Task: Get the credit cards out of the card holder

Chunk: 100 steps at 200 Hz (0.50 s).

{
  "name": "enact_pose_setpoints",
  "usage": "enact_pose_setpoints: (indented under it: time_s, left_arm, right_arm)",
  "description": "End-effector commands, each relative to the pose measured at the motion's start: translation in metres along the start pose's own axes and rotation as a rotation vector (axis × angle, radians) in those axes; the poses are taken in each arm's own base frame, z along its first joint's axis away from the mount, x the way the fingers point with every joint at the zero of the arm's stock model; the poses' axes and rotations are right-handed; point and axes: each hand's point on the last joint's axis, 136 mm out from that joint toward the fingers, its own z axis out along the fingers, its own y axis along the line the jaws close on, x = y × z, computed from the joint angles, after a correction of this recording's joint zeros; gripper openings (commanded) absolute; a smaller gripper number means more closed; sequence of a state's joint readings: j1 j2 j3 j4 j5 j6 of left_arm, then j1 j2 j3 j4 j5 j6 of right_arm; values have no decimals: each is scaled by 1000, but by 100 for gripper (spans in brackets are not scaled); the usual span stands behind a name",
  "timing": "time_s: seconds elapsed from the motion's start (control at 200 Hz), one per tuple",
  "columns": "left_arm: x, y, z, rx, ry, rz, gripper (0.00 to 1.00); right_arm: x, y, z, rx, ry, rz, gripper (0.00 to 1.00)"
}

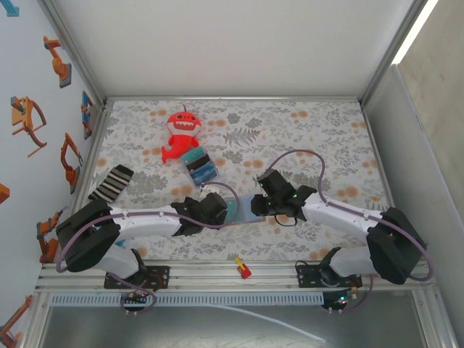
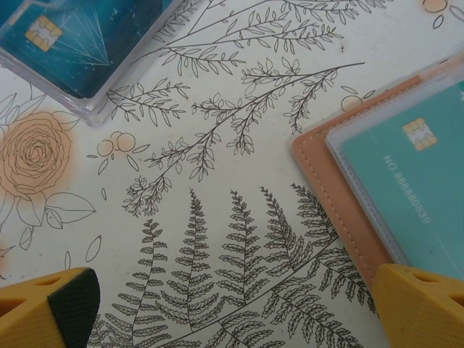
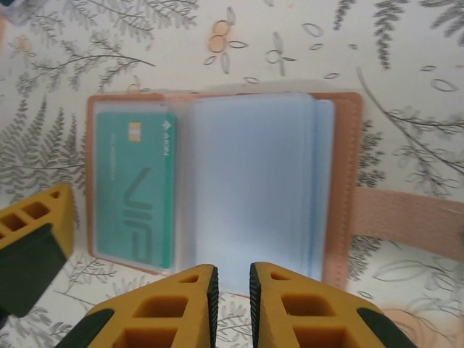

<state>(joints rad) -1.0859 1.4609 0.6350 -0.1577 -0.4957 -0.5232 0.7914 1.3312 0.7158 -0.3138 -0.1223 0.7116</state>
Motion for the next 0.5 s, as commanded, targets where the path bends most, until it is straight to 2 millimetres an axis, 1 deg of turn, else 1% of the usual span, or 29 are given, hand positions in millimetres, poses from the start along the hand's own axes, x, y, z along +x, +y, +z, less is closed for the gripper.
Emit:
enact_pose_setpoints:
  time_s: [0.0, 0.235, 0.326, 0.496]
  left_arm:
    - [-1, -3, 0, 1, 12, -10, 97]
    - [-5, -10, 3, 29, -3, -27, 97]
    - [-5, -9, 3, 26, -4, -26, 97]
    - [-5, -9, 6, 22, -4, -26, 97]
  right_arm:
    - [-11, 26, 2, -103, -3, 8, 19]
    - [-10, 41, 17, -127, 49, -16, 18]
    - [-10, 46, 22, -126, 61, -24, 18]
    - [-9, 48, 32, -114, 88, -25, 18]
